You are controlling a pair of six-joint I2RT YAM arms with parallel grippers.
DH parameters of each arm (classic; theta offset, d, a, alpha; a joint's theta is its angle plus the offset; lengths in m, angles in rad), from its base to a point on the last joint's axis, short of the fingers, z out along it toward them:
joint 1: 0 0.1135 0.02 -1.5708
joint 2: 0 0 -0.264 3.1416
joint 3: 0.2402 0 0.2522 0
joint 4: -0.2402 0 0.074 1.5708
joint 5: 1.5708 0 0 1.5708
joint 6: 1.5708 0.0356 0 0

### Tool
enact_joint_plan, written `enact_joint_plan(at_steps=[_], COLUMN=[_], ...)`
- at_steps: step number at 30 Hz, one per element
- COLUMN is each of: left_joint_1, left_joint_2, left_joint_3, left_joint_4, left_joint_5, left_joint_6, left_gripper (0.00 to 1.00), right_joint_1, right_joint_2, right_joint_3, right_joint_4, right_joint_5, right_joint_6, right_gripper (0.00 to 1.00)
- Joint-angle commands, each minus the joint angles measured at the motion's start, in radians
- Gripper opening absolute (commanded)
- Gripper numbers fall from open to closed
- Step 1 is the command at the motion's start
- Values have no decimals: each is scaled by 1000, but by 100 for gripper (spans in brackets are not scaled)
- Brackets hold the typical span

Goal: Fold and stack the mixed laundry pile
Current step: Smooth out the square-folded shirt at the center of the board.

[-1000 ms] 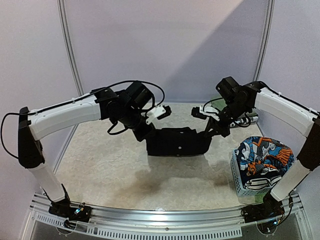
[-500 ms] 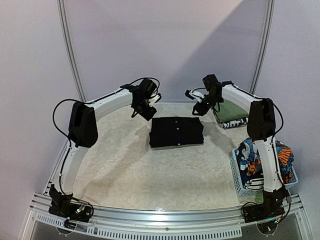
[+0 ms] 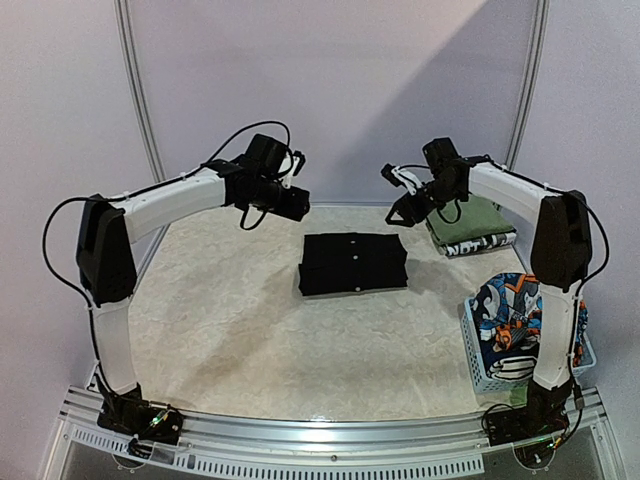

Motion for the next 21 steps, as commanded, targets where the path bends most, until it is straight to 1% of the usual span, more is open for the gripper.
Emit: enact_joint_plan(at_steps=[1,5,7,9,12,15,18,19,21], left_joint_1=[-3,-13,-13,-16,-20,-21,-24,-25,-32], left_joint_2=[153,193,236,282,319,310,289,276,252], left_joint_3=[75,45,74,95,69,-25,-125,-159,-213], left_joint_4=[68,206,226,241,261,309,341,353,359], left_joint_5=[211,236,261,293,310,324,329,327,312], left_joint_6=[-180,-247,-283,-315,-376,-435,-480,-489,-499], left_gripper=[67,67,66,64,63,62,62,61,61], right_joint_1=[0,1,0,0,0,-1,0,-1,3], right_joint_2=[24,-5,4,36,108,187,256,279,353], right_joint_3=[-37,-99,-116,-104,-74,-55,-22,5,66], right_joint_4=[-28,-8,25,27,21,27,36,18,-26], right_joint_5=[-100,-129,-147,-173,-202,-215,-181,-174,-153], right_joint_6=[73,120,137,153,209,284,366,407,433], right_gripper=[53,41,33,30,29,28,30,31,32])
